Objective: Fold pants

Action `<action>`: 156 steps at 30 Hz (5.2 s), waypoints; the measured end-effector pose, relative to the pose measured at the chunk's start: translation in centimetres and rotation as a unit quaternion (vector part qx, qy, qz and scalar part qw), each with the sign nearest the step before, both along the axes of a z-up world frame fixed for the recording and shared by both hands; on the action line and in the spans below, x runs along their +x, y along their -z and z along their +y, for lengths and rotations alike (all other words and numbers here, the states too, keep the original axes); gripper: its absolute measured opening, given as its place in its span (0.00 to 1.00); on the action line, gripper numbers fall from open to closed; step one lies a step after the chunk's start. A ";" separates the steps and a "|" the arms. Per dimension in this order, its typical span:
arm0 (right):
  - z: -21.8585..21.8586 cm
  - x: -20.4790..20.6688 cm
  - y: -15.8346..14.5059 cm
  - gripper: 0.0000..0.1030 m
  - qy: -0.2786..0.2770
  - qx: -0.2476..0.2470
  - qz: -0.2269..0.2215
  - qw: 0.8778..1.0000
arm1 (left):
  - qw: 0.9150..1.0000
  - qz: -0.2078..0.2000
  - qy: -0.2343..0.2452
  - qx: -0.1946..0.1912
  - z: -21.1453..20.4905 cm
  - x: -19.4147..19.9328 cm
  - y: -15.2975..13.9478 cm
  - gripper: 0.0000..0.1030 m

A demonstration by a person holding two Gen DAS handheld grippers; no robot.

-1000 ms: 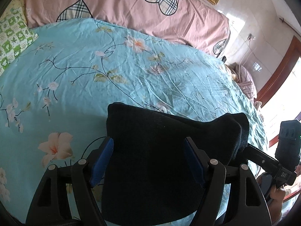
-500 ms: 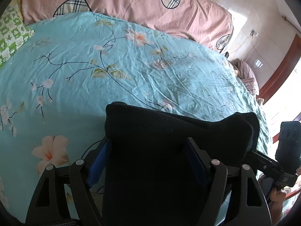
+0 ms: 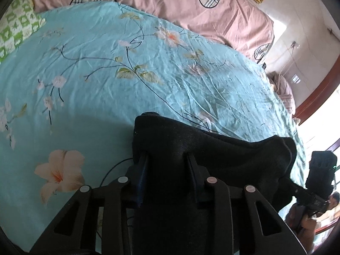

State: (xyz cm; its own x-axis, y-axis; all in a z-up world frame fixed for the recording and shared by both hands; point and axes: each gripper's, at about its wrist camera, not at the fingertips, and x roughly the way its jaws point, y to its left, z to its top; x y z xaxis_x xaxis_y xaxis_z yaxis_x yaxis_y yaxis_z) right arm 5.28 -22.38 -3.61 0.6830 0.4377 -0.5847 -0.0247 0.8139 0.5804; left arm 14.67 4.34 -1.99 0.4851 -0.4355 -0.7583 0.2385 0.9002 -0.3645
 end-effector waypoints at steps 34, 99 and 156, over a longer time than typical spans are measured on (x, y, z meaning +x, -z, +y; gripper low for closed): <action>1.8 1.5 -3.2 0.42 -0.057 0.036 -0.042 0.997 | 0.997 -0.027 -0.053 -0.049 4.3 -3.5 -4.7 0.25; 13.9 22.8 -2.5 0.52 -0.183 -0.005 -0.021 0.983 | 0.973 -0.063 -0.221 0.005 16.9 5.3 -4.2 0.26; 16.3 12.8 -5.4 0.97 -0.202 -0.198 -0.115 0.952 | 0.961 -0.061 -0.224 0.151 12.3 -4.7 -3.3 0.81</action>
